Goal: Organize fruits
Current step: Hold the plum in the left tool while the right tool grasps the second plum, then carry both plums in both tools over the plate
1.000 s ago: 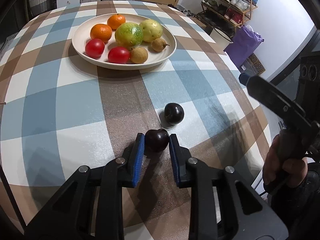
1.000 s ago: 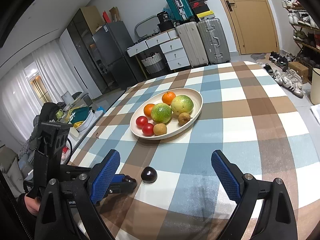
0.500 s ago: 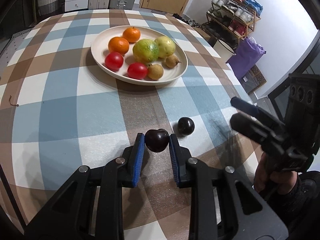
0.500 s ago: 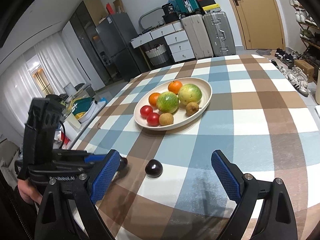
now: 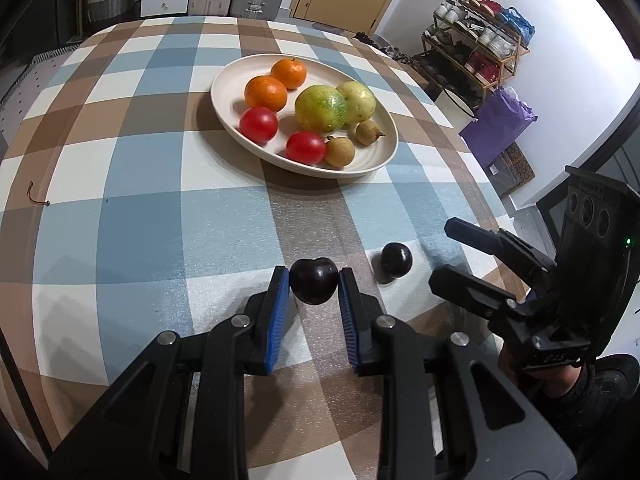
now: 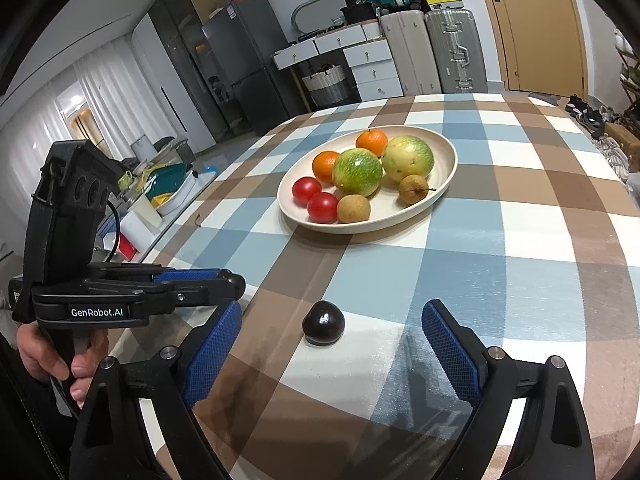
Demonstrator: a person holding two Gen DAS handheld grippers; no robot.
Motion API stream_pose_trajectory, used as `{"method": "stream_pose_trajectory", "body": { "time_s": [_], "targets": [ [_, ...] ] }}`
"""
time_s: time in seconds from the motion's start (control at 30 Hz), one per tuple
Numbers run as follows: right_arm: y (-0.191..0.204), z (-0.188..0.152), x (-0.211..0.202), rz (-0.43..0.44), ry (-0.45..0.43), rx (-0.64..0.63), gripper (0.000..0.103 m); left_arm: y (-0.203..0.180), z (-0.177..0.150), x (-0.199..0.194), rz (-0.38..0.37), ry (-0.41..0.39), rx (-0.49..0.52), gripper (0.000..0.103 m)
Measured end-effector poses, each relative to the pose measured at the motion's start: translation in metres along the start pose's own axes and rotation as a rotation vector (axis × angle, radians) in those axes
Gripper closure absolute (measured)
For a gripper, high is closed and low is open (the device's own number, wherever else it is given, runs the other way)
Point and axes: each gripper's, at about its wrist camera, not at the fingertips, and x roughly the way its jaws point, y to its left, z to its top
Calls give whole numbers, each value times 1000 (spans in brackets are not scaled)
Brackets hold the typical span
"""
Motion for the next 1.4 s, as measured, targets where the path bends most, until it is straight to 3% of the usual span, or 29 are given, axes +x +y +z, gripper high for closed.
{"method": "stream_pose_trajectory", "body": {
  "time_s": [0.1,0.33,0.63,0.9,1.4],
  "targets": [
    [2,0,5,-5,18,-6,15,3,1,1,-1,-1,-8,81],
    [10,0,18,3,59,-41,35,9,3,1,-7,0,-21,81],
    [23,-2,34,-39,121,-130,77,22,10,1,-28,-3,-55,81],
    [23,9,30,-28,89,-134,77,26,25,2,-41,-14,-73,81],
    [6,70,25,66,-1,-46,77,21,88,-2,-60,-42,-57,81]
  ]
}}
